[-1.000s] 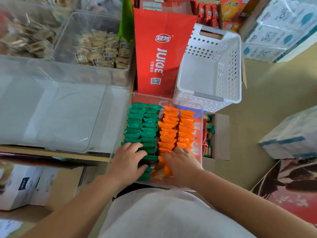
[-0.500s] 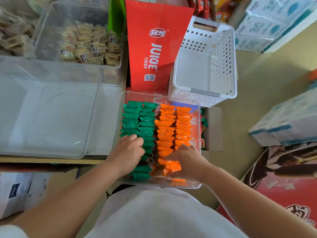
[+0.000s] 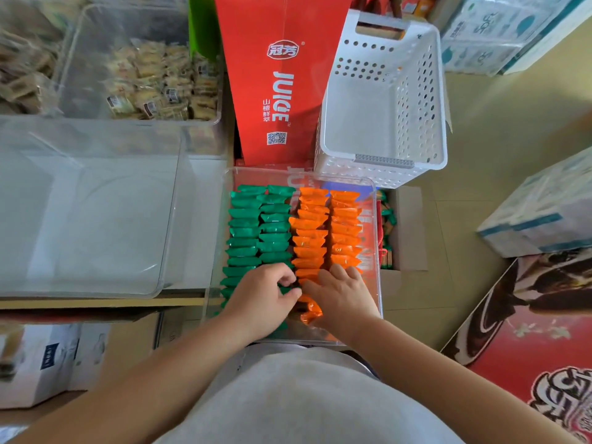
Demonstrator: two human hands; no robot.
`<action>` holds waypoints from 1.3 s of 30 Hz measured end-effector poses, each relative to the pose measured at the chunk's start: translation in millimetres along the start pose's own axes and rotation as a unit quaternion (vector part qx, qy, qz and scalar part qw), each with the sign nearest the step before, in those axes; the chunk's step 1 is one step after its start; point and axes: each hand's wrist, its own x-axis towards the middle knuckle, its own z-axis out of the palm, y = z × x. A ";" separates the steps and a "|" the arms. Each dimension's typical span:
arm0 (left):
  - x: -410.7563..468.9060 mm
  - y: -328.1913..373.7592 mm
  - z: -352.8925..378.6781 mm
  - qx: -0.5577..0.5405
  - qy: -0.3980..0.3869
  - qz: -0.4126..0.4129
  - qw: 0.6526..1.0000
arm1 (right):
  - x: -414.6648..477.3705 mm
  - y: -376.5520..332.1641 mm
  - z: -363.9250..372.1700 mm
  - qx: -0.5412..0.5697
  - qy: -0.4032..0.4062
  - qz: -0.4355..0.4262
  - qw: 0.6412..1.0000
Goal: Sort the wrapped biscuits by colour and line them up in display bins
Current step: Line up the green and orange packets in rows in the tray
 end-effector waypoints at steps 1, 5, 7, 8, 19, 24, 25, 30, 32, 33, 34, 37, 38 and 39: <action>1.2 6.1 5.3 -0.091 -0.021 -0.057 0.994 | -2.1 2.2 0.7 0.006 0.005 0.004 1.000; 7.8 29.2 20.3 -0.301 -0.054 -0.167 0.937 | -14.4 19.5 -2.5 0.048 0.052 -0.003 0.997; 11.2 38.0 22.7 -0.343 -0.056 -0.180 0.920 | -22.4 35.2 -1.5 0.060 0.169 0.036 0.983; 13.0 40.9 23.9 -0.356 -0.047 -0.189 0.914 | -24.9 43.4 -0.7 0.064 0.215 0.071 0.972; 25.5 43.1 26.9 -0.491 -0.103 -0.292 0.814 | -15.9 72.5 25.1 0.233 0.173 0.191 0.938; 28.2 56.0 44.8 -0.524 -0.045 -0.306 0.793 | -15.2 76.0 25.6 0.242 0.173 0.167 0.940; 31.8 53.0 48.2 -0.533 -0.045 -0.314 0.784 | -14.8 76.8 25.5 0.246 0.170 0.162 0.941; 57.3 58.1 50.0 -0.545 -0.059 -0.357 0.757 | -14.7 79.9 26.4 0.272 0.154 0.143 0.939; 63.6 53.4 51.9 -0.521 -0.058 -0.358 0.772 | -14.9 81.5 27.1 0.286 0.155 0.132 0.936; 65.1 53.6 51.3 -0.511 -0.058 -0.353 0.781 | -15.1 82.5 26.5 0.293 0.156 0.125 0.935; 64.8 55.1 49.2 -0.502 -0.048 -0.351 0.789 | -15.4 83.3 25.9 0.302 0.154 0.120 0.933; 72.4 51.8 48.1 -0.476 -0.023 -0.365 0.800 | -16.0 84.5 23.9 0.344 0.148 0.105 0.921; 76.3 50.3 48.0 -0.476 -0.018 -0.362 0.801 | -15.8 85.5 24.1 0.362 0.152 0.098 0.915; 81.0 46.4 49.4 -0.479 -0.017 -0.358 0.801 | -15.0 86.8 24.0 0.384 0.154 0.094 0.906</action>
